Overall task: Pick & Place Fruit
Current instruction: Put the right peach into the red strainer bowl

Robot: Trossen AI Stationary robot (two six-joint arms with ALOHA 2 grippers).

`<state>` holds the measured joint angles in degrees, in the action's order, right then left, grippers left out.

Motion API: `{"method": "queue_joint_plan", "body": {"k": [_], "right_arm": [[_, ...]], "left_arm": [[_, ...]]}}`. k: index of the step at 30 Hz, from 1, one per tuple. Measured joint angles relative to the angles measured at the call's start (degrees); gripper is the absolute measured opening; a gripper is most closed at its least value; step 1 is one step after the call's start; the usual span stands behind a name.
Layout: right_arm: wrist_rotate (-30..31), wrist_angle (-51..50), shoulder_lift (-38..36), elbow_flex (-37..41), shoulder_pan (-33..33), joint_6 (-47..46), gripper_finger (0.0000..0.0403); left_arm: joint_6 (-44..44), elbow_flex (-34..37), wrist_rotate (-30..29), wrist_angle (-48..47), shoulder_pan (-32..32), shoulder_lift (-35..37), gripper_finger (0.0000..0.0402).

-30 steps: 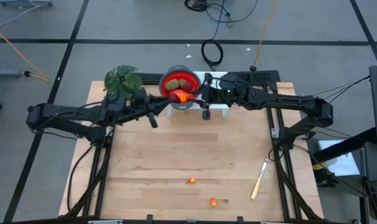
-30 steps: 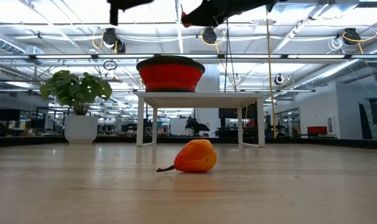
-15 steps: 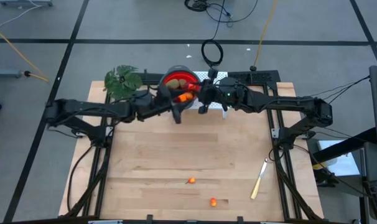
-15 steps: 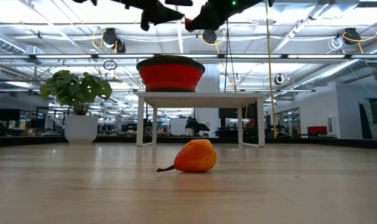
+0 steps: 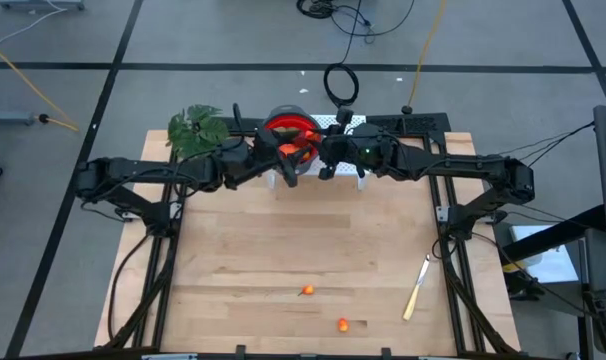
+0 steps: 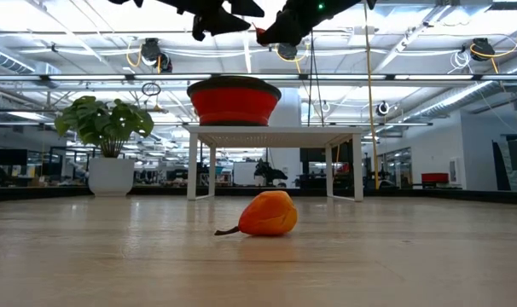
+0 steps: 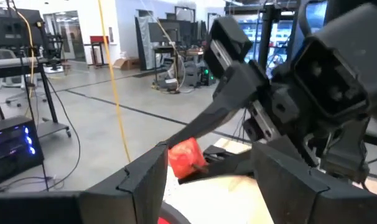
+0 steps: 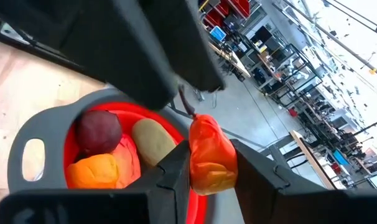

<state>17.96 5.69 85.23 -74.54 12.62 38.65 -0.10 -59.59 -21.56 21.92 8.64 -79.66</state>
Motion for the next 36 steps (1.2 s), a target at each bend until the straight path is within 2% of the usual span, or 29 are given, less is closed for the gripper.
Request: {"method": "queue_joint_plan", "body": {"k": [4, 9, 17, 23, 30, 36], "right_arm": [[-0.02, 0.09, 0.00, 0.00, 0.00, 0.01, 0.0093], [-0.20, 0.35, 0.00, 0.02, -0.32, 0.00, 0.0093], [-0.20, 1.23, 0.00, 0.04, -1.54, 0.00, 0.0093], [0.10, 1.42, 0.00, 0.04, -1.64, 0.00, 0.0093], [-0.04, 1.38, 0.00, 0.13, -1.64, -0.45, 0.0095], [-0.17, 1.00, 0.00, 0.13, -1.46, -5.36, 0.0118]], "left_arm": [[0.16, 0.00, 0.16, -1.02, 0.19, -0.04, 0.0216], [1.22, 0.00, 1.16, -0.89, 0.39, 0.00, 0.0176], [1.23, 0.00, 4.47, -1.13, 1.63, 0.00, 0.0091], [-1.08, 0.00, 5.21, -1.08, 2.34, 0.00, 0.0012], [-2.17, 0.00, 5.46, -2.09, 2.33, 0.06, 0.0003], [-2.62, 0.00, 5.20, -2.33, 2.32, 0.07, 0.0002]]}}
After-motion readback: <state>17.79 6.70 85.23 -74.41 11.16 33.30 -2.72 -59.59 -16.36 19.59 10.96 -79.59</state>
